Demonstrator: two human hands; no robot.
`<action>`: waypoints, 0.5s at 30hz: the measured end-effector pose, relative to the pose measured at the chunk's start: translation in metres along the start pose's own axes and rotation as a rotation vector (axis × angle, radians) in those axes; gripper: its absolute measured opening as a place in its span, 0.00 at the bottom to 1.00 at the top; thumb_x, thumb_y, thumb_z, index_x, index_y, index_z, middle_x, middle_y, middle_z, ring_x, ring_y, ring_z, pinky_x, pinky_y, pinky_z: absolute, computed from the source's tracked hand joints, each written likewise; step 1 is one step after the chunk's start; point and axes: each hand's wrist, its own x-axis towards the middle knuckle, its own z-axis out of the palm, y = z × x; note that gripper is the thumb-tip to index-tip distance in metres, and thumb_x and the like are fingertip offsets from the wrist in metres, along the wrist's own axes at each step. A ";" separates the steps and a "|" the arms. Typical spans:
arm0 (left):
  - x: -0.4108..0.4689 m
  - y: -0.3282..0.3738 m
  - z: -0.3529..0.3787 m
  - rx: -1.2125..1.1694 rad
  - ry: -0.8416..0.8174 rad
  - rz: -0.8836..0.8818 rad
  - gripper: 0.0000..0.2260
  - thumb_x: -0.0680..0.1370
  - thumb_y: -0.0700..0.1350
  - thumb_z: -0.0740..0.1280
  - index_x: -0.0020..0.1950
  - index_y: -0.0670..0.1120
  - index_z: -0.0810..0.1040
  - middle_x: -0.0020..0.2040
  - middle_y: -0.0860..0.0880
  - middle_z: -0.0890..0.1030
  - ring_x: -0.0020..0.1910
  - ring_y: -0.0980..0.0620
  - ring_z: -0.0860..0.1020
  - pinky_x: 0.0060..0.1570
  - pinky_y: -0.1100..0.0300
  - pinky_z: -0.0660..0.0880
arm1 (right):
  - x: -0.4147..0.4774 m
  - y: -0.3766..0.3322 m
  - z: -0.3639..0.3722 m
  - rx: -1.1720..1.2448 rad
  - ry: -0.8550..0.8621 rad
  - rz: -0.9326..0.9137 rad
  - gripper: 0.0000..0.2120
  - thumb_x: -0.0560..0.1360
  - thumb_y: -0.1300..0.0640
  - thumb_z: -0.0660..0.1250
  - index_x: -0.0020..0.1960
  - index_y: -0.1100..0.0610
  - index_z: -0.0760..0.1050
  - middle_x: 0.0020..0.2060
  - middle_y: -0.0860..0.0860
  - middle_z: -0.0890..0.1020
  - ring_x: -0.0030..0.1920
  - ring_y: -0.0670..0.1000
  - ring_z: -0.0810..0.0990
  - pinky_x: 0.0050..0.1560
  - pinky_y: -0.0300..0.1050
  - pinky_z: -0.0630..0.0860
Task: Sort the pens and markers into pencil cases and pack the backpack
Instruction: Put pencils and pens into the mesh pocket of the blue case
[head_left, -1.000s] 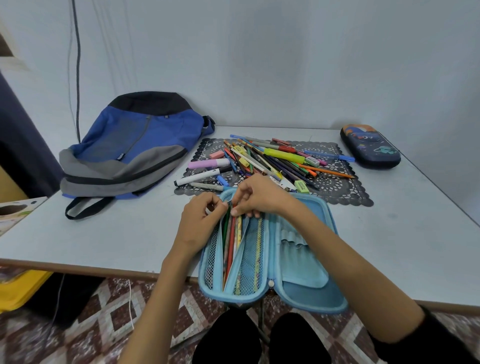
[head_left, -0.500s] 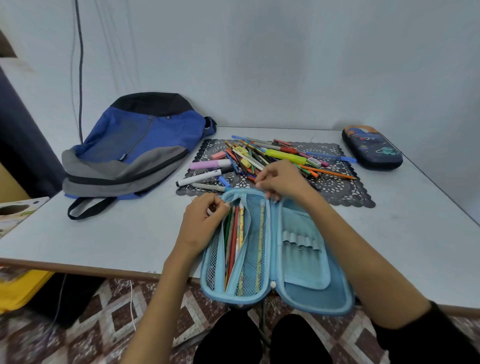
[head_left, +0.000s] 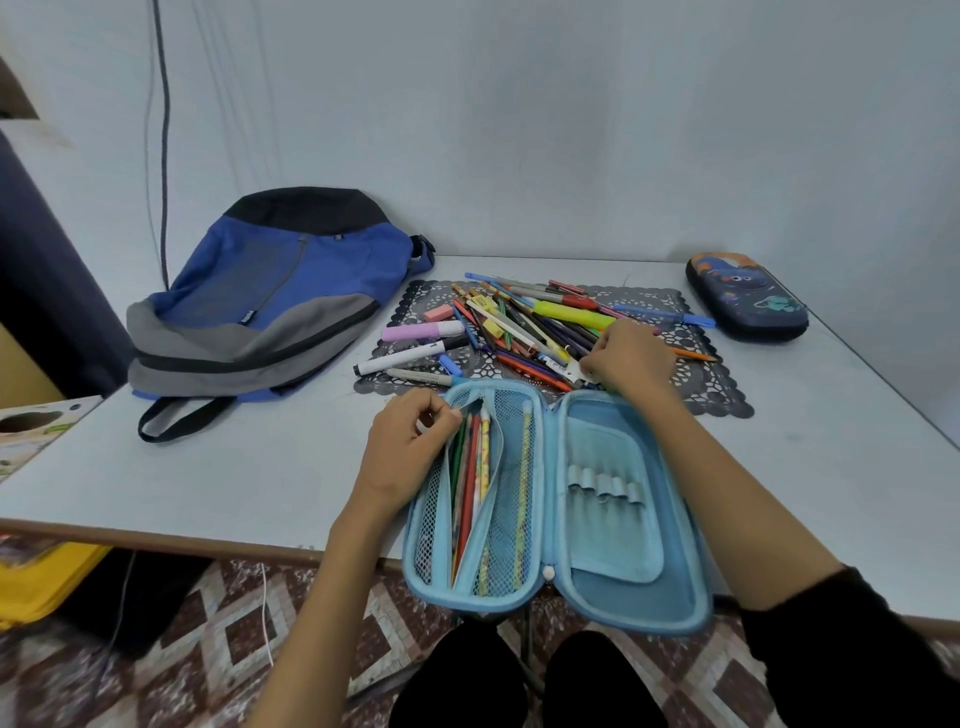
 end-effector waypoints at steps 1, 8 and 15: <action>0.000 0.000 0.000 -0.001 -0.001 0.000 0.13 0.73 0.56 0.63 0.38 0.46 0.75 0.37 0.50 0.77 0.36 0.53 0.71 0.38 0.56 0.69 | 0.000 -0.001 0.001 -0.010 0.011 -0.002 0.06 0.71 0.56 0.70 0.44 0.58 0.81 0.39 0.53 0.83 0.41 0.54 0.80 0.37 0.42 0.68; 0.000 0.001 -0.001 0.004 -0.002 0.005 0.14 0.72 0.57 0.63 0.38 0.46 0.75 0.37 0.50 0.77 0.37 0.52 0.72 0.38 0.56 0.69 | -0.004 -0.004 0.002 0.143 0.174 -0.021 0.08 0.70 0.54 0.69 0.40 0.58 0.82 0.36 0.52 0.84 0.38 0.53 0.80 0.33 0.40 0.66; 0.001 0.001 0.001 -0.006 -0.005 -0.004 0.11 0.74 0.53 0.65 0.38 0.46 0.75 0.37 0.51 0.77 0.36 0.54 0.71 0.37 0.58 0.67 | 0.000 -0.011 -0.015 0.711 0.427 -0.142 0.04 0.74 0.59 0.70 0.48 0.57 0.79 0.41 0.49 0.81 0.38 0.43 0.75 0.35 0.29 0.68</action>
